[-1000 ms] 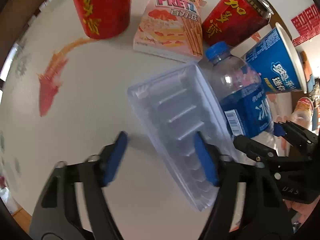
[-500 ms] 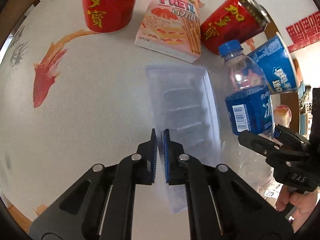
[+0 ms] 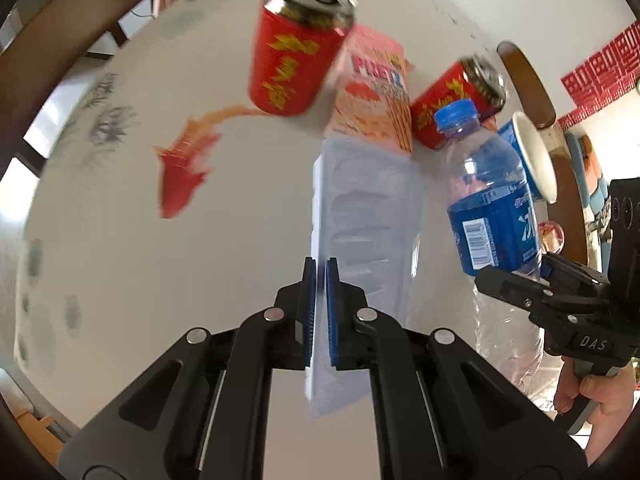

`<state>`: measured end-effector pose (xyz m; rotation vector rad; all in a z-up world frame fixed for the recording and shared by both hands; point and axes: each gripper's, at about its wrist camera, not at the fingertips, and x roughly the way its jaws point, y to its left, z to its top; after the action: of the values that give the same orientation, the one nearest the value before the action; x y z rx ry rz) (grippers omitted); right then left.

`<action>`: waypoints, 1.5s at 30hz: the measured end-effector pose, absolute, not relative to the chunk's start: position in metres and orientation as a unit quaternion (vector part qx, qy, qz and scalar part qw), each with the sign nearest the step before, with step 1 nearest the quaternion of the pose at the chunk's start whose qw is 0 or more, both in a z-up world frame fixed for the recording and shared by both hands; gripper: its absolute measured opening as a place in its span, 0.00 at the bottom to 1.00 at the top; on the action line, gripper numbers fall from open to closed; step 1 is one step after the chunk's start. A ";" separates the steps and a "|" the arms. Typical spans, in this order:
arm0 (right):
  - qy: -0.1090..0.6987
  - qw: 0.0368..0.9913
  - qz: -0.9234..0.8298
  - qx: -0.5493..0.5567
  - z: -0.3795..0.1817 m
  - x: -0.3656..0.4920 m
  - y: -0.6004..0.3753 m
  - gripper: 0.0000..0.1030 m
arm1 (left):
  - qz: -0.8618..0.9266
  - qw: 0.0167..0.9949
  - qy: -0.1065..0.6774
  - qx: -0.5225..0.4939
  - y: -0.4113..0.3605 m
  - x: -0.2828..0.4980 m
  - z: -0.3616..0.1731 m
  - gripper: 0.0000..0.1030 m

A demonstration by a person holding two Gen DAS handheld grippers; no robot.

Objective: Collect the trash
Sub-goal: 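Grasp the clear plastic tray with the left tool while the right tool grasps the water bottle, then carry the tray and water bottle with both tools over the trash bin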

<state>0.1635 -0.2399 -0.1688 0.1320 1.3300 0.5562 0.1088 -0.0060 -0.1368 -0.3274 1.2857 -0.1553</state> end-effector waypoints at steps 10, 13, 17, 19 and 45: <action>0.589 0.751 0.298 0.015 -0.142 0.159 -0.142 0.60 | -0.030 0.803 0.570 -0.172 0.056 0.070 -0.130 0.03; 0.583 0.758 0.292 0.009 -0.132 0.158 -0.129 0.60 | -0.032 0.797 0.572 -0.194 0.070 0.059 -0.133 0.03; 0.573 0.775 0.266 0.023 -0.120 0.157 -0.147 0.60 | -0.059 0.790 0.576 -0.200 0.056 0.059 -0.139 0.04; 0.573 0.779 0.253 0.025 -0.119 0.151 -0.159 0.60 | -0.081 0.785 0.585 -0.187 0.036 0.064 -0.145 0.07; 0.607 0.753 0.242 0.082 -0.169 0.151 -0.217 0.60 | -0.079 0.782 0.601 -0.145 -0.021 0.074 -0.179 0.01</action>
<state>0.1511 -0.2172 -0.1692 0.1782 1.3247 0.5280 0.0740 -0.0210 -0.1786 -0.3135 1.2969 -0.1710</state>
